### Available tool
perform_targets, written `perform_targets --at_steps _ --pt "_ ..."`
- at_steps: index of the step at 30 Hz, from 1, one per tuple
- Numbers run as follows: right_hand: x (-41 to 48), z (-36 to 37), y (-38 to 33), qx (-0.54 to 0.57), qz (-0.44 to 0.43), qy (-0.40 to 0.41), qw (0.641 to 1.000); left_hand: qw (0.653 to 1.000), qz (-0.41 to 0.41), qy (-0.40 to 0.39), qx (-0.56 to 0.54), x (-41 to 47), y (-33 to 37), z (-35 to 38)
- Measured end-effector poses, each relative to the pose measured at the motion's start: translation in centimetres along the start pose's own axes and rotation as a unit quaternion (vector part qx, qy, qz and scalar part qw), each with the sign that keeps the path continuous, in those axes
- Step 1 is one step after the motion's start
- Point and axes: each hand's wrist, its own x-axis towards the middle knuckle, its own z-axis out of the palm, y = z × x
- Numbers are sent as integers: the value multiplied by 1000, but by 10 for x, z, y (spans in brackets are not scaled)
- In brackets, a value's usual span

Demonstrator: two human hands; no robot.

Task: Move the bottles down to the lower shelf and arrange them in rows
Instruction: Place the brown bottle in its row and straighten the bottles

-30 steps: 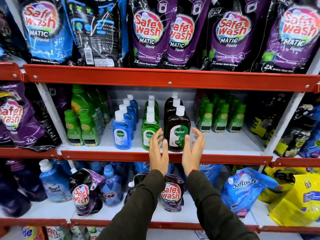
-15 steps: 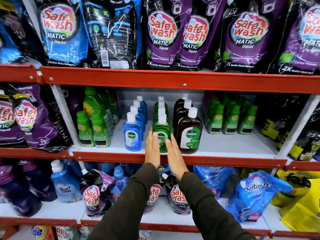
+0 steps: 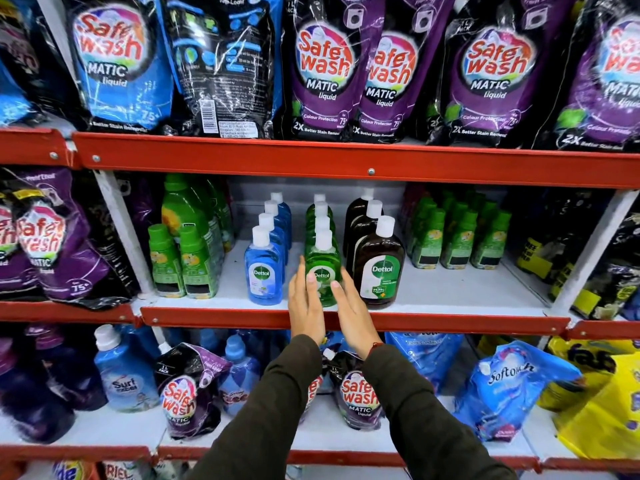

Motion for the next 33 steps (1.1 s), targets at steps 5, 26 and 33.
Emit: perform_targets --at_steps 5,26,33 --pt "0 -2 -1 1 -7 -8 1000 1000 5 -9 9 -1 2 -1" --pt "4 91 -22 76 25 -53 995 992 -106 -6 -69 74 -64 -100" --pt "6 97 -28 56 39 -54 996 990 -98 -54 -85 82 -81 -104"
